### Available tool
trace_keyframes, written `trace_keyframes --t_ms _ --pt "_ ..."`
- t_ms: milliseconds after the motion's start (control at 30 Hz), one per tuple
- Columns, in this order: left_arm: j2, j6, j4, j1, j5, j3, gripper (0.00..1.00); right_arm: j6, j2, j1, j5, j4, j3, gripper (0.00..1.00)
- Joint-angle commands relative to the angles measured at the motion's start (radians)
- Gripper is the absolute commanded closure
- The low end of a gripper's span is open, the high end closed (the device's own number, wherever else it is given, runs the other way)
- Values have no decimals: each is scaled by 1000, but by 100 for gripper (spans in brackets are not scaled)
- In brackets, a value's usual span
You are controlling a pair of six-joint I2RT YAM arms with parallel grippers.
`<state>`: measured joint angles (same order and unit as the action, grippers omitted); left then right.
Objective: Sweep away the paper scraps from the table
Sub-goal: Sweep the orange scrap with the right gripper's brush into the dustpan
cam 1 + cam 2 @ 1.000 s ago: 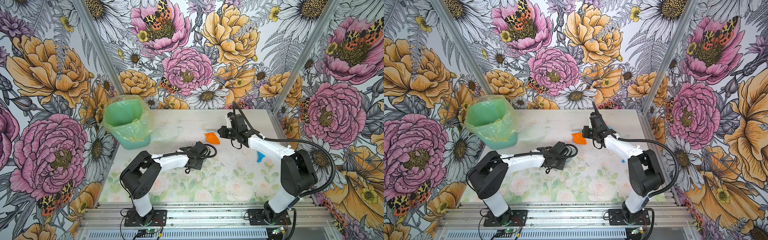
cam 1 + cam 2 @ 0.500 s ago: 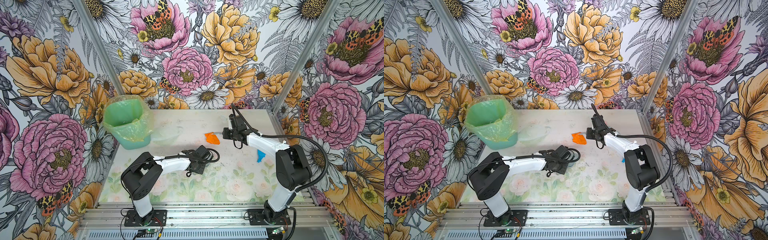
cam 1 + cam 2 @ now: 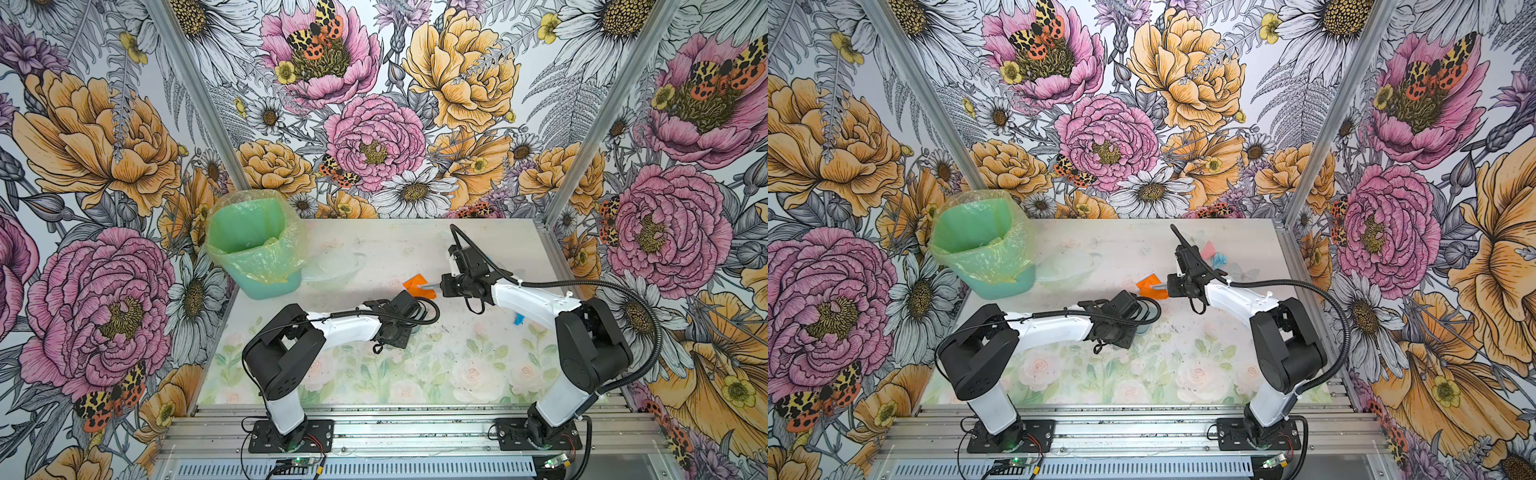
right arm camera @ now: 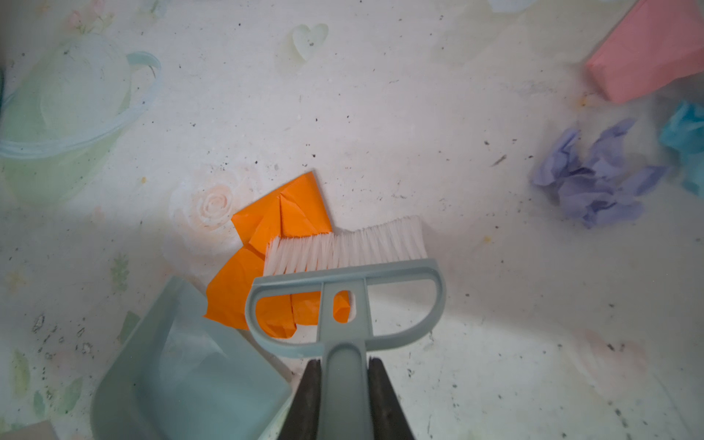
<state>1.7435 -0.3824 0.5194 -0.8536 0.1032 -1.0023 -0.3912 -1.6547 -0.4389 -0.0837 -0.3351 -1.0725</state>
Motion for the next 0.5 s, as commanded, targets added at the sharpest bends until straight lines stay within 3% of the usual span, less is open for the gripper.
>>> trace_keyframes --t_ms 0,467 --pt "16 9 -23 -5 -11 -29 100 14 58 -11 -39 -24 36 100" --pt "-8 16 -17 -6 -14 -26 100 67 92 -42 -240 -50 101 100"
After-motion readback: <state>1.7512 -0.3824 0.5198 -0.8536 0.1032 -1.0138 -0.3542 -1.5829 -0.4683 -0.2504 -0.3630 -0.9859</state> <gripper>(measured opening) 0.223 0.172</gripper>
